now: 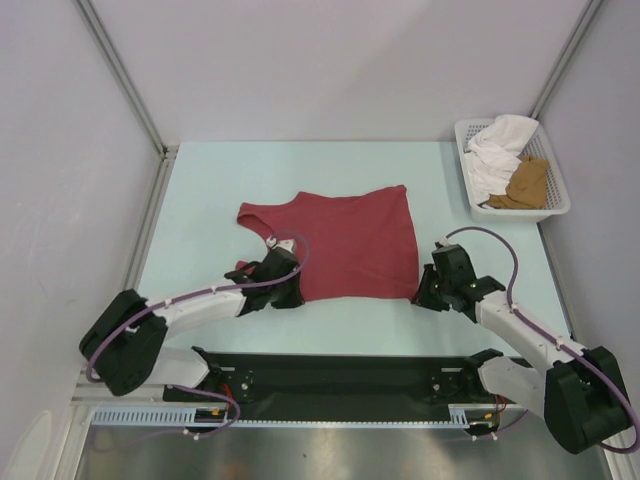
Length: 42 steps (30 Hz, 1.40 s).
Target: Fold and stack the tank tops
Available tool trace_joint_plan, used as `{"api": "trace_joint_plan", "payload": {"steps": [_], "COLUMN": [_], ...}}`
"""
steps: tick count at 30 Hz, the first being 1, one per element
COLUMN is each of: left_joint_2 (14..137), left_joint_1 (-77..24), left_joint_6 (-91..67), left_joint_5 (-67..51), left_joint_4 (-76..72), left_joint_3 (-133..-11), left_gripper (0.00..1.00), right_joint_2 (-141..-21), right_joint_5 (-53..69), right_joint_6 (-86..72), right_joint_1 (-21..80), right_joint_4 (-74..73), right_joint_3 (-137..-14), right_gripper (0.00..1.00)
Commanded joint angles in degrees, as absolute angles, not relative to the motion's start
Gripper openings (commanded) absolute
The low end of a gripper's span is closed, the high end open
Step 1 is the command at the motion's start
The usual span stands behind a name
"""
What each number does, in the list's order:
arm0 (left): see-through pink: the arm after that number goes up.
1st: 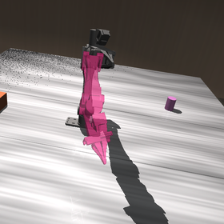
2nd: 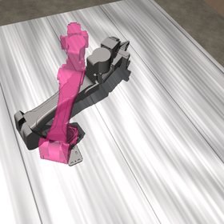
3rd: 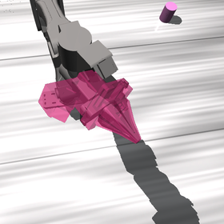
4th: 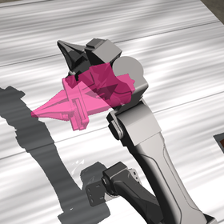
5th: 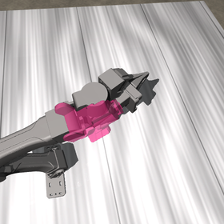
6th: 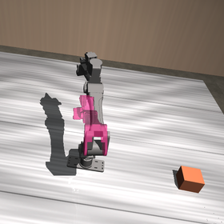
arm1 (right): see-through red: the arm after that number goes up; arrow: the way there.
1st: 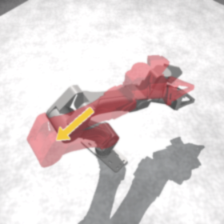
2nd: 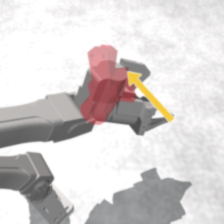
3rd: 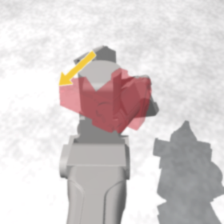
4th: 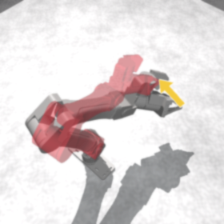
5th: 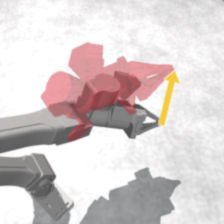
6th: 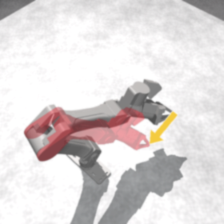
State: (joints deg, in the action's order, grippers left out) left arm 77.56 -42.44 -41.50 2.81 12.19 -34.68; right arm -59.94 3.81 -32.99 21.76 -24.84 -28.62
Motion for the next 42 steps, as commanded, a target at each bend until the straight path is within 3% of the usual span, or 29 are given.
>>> {"api": "trace_joint_plan", "payload": {"steps": [1,5,8,16,22,25,31,33,42], "left_joint_2": [69.45,65.39,65.74,67.32,68.2,68.2,68.38,68.55,68.99], "left_joint_1": [-42.89,-42.89,-42.89,-42.89,-42.89,-42.89,-42.89,-42.89,-42.89], "left_joint_6": [-40.43,-40.87,-41.22,-42.28,-41.92,-41.75,-41.66,-41.4,-40.25], "left_joint_5": [0.45,0.44,0.44,-2.37,-2.64,-2.55,-2.11,-1.85,-2.37], "left_joint_4": [18.98,20.91,20.75,16.44,15.91,15.73,15.56,15.56,17.49], "left_joint_3": [-32.0,-29.71,-28.92,-26.19,-26.37,-26.37,-26.28,-26.54,-28.56], "left_gripper": [0.0,0.0,0.0,0.0,0.0,0.0,0.0,0.0,0.0], "right_joint_2": [-58.71,-60.2,-60.65,-58.01,-62.74,-65.12,-63.2,-61.88,-57.75], "right_joint_5": [3.61,1.76,-1.47,-2.9,-4.49,-4.39,-6.51,-6.68,-7.48], "right_joint_6": [-36.29,-38.76,-41.21,-42.63,-39.03,-38.76,-40.52,-40.69,-47.72], "right_joint_1": [24.51,28.65,30.58,31.73,31.73,32.17,32.34,32.34,34.98], "right_joint_4": [-28.38,-30.49,-32.77,-32.43,-29.18,-29.35,-29.45,-29.79,-38.32], "right_joint_3": [-29.8,-30.06,-30.32,-28.74,-30.58,-31.2,-30.06,-30.06,-29.88], "right_gripper": [0.17,0.26,0.44,0.47,0.47,0.41,0.17,0.02,0.0]}}
